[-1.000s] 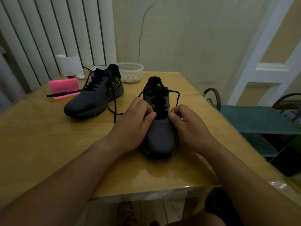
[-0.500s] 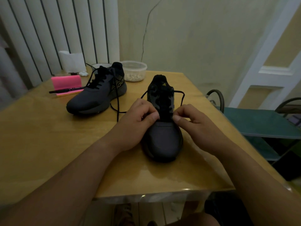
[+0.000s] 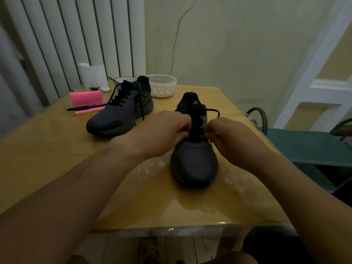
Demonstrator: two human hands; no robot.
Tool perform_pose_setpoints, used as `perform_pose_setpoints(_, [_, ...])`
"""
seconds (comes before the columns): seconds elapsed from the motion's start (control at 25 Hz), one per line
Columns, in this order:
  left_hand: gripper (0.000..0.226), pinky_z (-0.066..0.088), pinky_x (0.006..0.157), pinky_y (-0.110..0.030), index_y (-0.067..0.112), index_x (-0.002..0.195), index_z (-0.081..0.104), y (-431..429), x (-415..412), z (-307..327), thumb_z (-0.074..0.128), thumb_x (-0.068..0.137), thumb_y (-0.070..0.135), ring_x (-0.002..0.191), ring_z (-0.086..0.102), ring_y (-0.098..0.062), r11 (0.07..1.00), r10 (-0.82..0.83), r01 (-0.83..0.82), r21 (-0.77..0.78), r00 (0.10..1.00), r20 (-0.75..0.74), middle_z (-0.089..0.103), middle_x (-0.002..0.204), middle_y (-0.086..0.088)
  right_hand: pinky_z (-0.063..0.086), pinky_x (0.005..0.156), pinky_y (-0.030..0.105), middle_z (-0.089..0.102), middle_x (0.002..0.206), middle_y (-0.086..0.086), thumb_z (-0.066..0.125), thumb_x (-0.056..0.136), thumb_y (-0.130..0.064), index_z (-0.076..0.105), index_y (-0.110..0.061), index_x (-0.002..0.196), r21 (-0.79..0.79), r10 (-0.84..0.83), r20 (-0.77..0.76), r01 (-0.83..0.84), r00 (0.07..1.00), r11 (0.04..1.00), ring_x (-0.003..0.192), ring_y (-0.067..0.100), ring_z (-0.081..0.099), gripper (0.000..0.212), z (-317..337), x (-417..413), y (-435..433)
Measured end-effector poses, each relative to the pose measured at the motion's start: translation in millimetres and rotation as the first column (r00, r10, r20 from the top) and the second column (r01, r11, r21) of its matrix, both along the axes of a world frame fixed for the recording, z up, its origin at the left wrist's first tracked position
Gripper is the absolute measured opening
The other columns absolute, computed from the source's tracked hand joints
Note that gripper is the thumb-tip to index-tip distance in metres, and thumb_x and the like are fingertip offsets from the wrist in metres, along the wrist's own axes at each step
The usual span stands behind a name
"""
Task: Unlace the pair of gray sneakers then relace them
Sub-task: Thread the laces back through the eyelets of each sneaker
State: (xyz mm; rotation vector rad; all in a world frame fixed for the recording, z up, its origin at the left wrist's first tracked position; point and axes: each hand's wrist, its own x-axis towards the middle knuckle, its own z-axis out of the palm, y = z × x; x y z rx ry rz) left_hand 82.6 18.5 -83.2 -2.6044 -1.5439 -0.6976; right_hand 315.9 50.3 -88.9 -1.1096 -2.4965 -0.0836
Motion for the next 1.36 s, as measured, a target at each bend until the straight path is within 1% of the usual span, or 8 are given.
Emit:
perform_pose_setpoints(0.12, [0.005,0.039,0.069,-0.033,0.024,0.109,0.057,1,3,2,0.055,0.105,0.027,0.083,0.051,-0.014,0.999,0.007,-0.002,0.033,0.99,-0.138,0.053,0.1,0.008,0.054,0.074,0.045,0.061,0.101,0.0,0.048,0.1,-0.03,0.062,-0.018,0.109,0.015,0.036,-0.012,-0.035,0.999,0.999,0.085,0.021,0.059,0.02,-1,-4,-2])
perform_pose_setpoints(0.28, [0.006,0.031,0.055,-0.025,0.028,0.107,0.041,1,6,-12,0.047,0.109,0.028,0.071,0.052,-0.014,1.0,0.016,-0.015,0.027,0.999,-0.041,0.051,0.087,0.011,0.048,0.064,0.039,0.063,0.088,-0.003,0.055,0.103,-0.025,0.055,-0.018,0.103,-0.042,0.004,-0.224,-0.014,0.975,0.999,0.077,0.018,0.059,0.006,-8,-4,-4])
perform_pose_setpoints(0.4, [0.009,0.028,0.05,-0.027,0.018,0.115,0.043,4,8,-17,0.041,0.11,0.026,0.061,0.054,-0.017,0.997,0.012,-0.01,0.07,1.0,-0.029,0.055,0.077,0.006,0.039,0.056,0.035,0.056,0.079,-0.005,0.05,0.106,-0.026,0.049,-0.016,0.104,-0.071,-0.035,-0.219,0.02,0.975,0.997,0.068,0.015,0.053,0.011,-7,-9,-2])
perform_pose_setpoints(0.68, [0.01,0.052,0.067,-0.033,0.027,0.107,0.051,5,-7,-19,0.053,0.108,0.037,0.078,0.063,-0.009,0.981,0.024,0.019,-0.194,0.976,0.217,0.063,0.087,0.008,0.056,0.089,0.047,0.066,0.102,-0.008,0.06,0.103,-0.032,0.064,-0.023,0.109,-0.297,-0.093,-0.466,-0.056,0.88,0.953,0.099,0.011,0.062,0.01,-25,0,0])
perform_pose_setpoints(0.92, [0.009,0.042,0.065,-0.036,0.027,0.099,0.049,7,1,-22,0.052,0.107,0.026,0.077,0.052,-0.014,0.999,-0.047,0.044,0.02,0.984,0.17,0.053,0.089,0.008,0.052,0.084,0.047,0.066,0.096,-0.004,0.061,0.103,-0.028,0.064,-0.022,0.1,-0.261,-0.106,-0.542,-0.048,0.834,0.964,0.094,0.016,0.061,0.007,-34,-9,-1])
perform_pose_setpoints(1.16, [0.013,0.02,0.049,-0.02,0.025,0.103,0.036,-3,12,-25,0.046,0.111,0.027,0.054,0.041,-0.005,0.982,0.058,-0.081,0.17,0.989,0.136,0.041,0.069,0.014,0.053,0.079,0.051,0.064,0.093,-0.006,0.058,0.105,-0.031,0.06,-0.025,0.099,-0.231,-0.119,-0.526,-0.007,0.842,0.973,0.09,0.019,0.06,0.009,-37,-10,-2])
perform_pose_setpoints(1.28, [0.008,0.025,0.052,-0.02,0.023,0.106,0.042,-5,12,-35,0.047,0.109,0.028,0.06,0.045,-0.005,0.986,0.074,-0.102,0.13,0.975,0.208,0.046,0.075,0.014,0.054,0.077,0.049,0.065,0.092,-0.01,0.058,0.105,-0.03,0.06,-0.027,0.1,-0.234,-0.121,-0.545,-0.012,0.829,0.972,0.088,0.015,0.061,0.006,-36,-8,-7])
perform_pose_setpoints(1.36, [0.009,0.041,0.062,-0.029,0.026,0.114,0.05,-5,9,-40,0.05,0.108,0.033,0.075,0.056,-0.009,0.994,0.06,-0.083,0.066,0.953,0.296,0.058,0.091,0.013,0.056,0.08,0.05,0.067,0.094,-0.011,0.059,0.104,-0.031,0.062,-0.03,0.104,-0.258,-0.119,-0.551,-0.033,0.826,0.966,0.091,0.012,0.063,0.003,-31,-5,-8])
